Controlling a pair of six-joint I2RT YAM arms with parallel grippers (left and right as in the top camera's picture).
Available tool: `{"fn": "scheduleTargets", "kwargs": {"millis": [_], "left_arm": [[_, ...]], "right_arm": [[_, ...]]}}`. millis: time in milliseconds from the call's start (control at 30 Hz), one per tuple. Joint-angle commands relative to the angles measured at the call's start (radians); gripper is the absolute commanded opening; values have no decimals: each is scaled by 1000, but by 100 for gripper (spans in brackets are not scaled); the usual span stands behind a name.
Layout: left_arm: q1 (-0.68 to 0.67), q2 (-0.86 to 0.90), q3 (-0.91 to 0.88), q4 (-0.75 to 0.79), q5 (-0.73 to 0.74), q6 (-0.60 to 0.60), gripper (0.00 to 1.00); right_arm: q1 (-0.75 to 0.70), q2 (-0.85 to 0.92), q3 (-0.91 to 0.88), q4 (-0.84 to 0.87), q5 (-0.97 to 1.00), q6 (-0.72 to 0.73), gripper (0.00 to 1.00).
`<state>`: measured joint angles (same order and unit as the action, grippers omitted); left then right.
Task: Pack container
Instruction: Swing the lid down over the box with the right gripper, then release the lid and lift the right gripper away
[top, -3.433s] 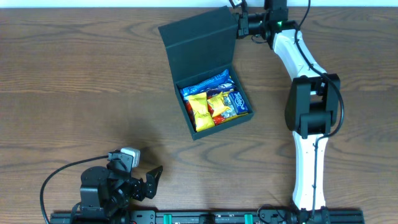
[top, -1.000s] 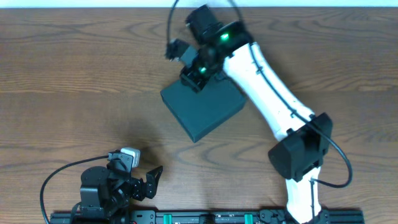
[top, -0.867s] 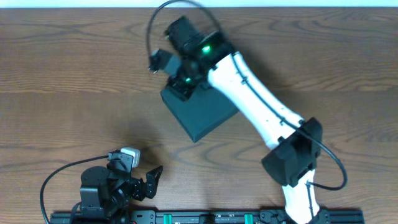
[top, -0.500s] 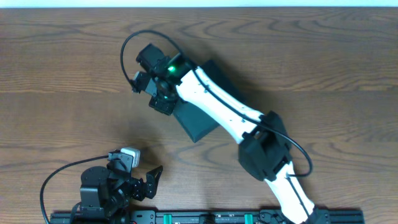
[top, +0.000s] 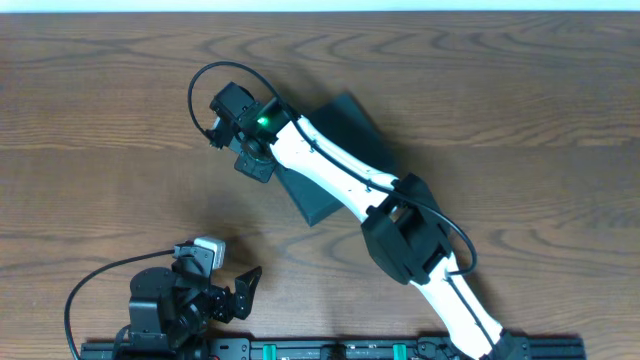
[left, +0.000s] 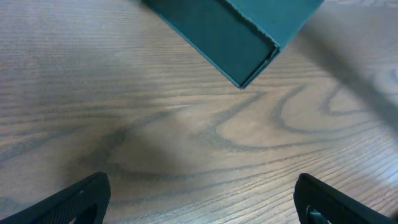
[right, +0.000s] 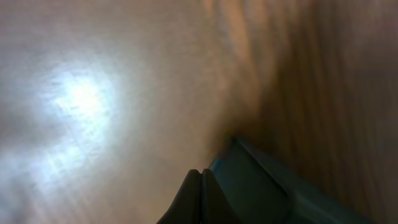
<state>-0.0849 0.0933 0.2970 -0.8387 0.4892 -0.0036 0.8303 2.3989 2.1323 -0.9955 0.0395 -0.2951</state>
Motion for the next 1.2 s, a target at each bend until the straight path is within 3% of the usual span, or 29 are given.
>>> {"fn": "scheduleTargets", "kwargs": {"millis": [0,767,933,1167], "left_arm": [[6,-5,-1,-3,-8,-3,95],[6,-5,-1,-3,-8,-3,95],[6,-5,-1,-3,-8,-3,95],[6,-5,-1,-3,-8,-3,95]], "right_arm": [[-23,43,8,15,140,45,1],[-170,43,8,178,227,146,1],[-170,-17,28,179,228,179,1],[-243,-181,30,72,253,345,1]]}}
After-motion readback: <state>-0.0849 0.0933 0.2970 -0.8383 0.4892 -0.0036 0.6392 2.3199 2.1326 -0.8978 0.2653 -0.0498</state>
